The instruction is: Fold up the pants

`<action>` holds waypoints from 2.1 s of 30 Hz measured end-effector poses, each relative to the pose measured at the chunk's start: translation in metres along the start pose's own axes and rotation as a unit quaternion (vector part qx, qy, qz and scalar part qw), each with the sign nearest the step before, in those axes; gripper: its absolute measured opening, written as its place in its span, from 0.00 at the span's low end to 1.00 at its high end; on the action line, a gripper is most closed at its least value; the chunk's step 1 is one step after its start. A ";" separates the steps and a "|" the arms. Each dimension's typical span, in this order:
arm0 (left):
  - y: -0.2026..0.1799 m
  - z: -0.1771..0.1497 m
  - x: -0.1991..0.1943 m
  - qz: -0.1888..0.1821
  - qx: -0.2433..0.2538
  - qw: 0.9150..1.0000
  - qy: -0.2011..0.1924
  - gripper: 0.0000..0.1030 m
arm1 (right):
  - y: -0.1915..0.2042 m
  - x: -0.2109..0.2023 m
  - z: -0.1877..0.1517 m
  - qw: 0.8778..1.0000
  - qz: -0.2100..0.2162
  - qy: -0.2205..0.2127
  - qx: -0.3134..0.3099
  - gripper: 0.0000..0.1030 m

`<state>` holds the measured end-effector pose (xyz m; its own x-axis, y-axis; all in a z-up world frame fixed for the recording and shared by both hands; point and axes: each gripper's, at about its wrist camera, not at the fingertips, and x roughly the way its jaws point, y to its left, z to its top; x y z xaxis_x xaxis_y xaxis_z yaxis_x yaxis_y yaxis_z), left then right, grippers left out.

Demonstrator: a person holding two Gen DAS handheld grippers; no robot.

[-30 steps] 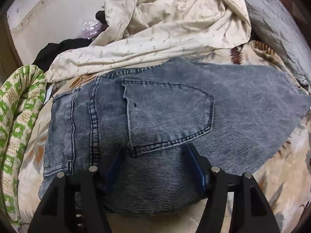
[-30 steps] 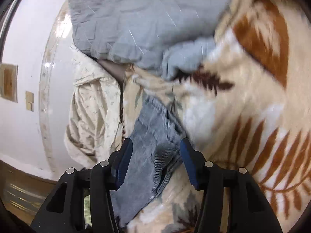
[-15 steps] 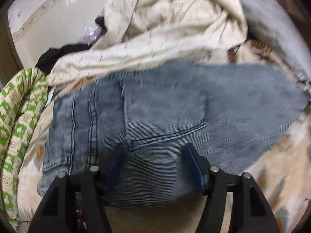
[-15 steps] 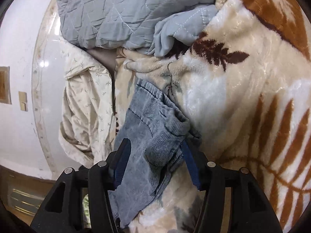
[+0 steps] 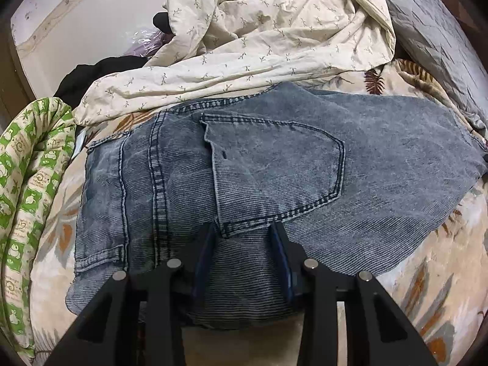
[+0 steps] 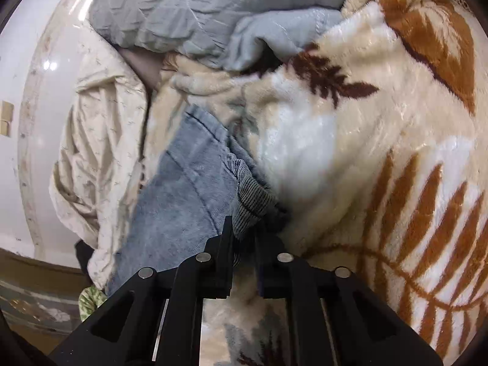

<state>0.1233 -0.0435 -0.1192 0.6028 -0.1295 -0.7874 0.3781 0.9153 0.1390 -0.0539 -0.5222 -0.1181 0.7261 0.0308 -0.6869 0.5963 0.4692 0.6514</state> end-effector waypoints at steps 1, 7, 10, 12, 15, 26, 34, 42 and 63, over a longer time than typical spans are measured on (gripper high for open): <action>0.001 0.000 -0.002 -0.004 -0.002 1.000 -0.004 0.40 | 0.000 -0.004 -0.001 1.000 0.008 -0.001 0.006 0.19; 0.012 0.005 -0.026 -0.054 -0.051 0.996 -0.041 0.39 | 0.000 -0.021 -0.018 0.997 0.069 0.002 0.045 0.49; -0.001 0.020 -0.042 -0.107 -0.054 0.991 -0.060 0.39 | 0.002 -0.001 -0.031 0.995 0.080 0.037 0.056 0.49; -0.021 0.037 -0.042 -0.125 -0.038 0.990 -0.055 0.39 | -0.004 0.012 -0.034 0.992 0.082 0.039 0.082 0.49; -0.068 0.075 -0.042 -0.140 0.019 0.988 -0.059 0.39 | -0.014 0.016 -0.031 0.987 0.108 0.023 0.114 0.47; -0.288 0.192 0.025 -0.235 0.234 0.943 0.028 0.59 | -0.036 0.014 -0.031 0.969 0.163 -0.013 0.184 0.40; -0.372 0.208 0.085 -0.283 0.308 0.902 0.106 0.59 | -0.047 0.018 -0.026 0.961 0.195 0.026 0.194 0.33; -0.397 0.209 0.112 -0.315 0.331 0.876 0.157 0.59 | -0.037 0.019 -0.027 0.967 0.188 0.022 0.172 0.33; -0.368 0.209 0.067 -0.361 0.287 0.880 0.109 0.13 | -0.009 0.005 -0.029 0.980 0.179 -0.052 0.069 0.13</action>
<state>0.1718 -0.4692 -0.0975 -0.0658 -0.4648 -0.8830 0.9383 0.2721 -0.2132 -0.0657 -0.5010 -0.1366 0.9239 0.0788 -0.3745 0.3321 0.3210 0.8869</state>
